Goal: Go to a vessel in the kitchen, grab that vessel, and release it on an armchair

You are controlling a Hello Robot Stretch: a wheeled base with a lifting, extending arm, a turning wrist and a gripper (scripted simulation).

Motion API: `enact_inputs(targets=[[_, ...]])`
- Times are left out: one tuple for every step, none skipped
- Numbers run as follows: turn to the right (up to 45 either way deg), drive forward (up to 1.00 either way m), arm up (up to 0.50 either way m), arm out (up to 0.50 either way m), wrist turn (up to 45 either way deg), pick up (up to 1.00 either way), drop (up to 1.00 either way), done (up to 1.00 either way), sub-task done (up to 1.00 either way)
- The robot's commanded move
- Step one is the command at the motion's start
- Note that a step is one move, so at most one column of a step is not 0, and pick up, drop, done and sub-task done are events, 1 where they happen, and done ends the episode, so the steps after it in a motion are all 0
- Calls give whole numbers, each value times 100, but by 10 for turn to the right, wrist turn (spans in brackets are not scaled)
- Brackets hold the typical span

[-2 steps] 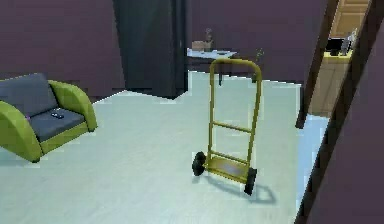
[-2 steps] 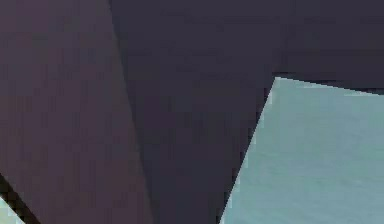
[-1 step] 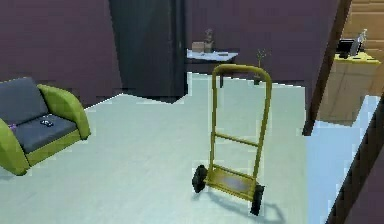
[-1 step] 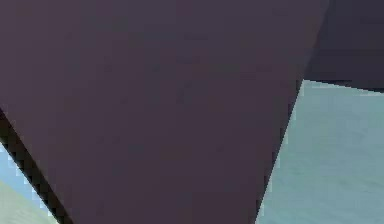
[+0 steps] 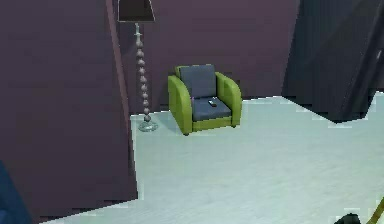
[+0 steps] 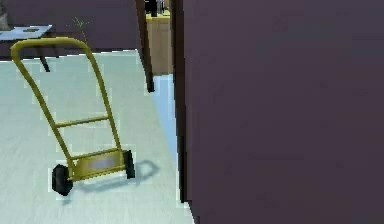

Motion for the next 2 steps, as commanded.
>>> enact_inputs(targets=[[-240,0,0,0,0,0,0,0,0],[0,5,0,0,0,0,0,0,0]])
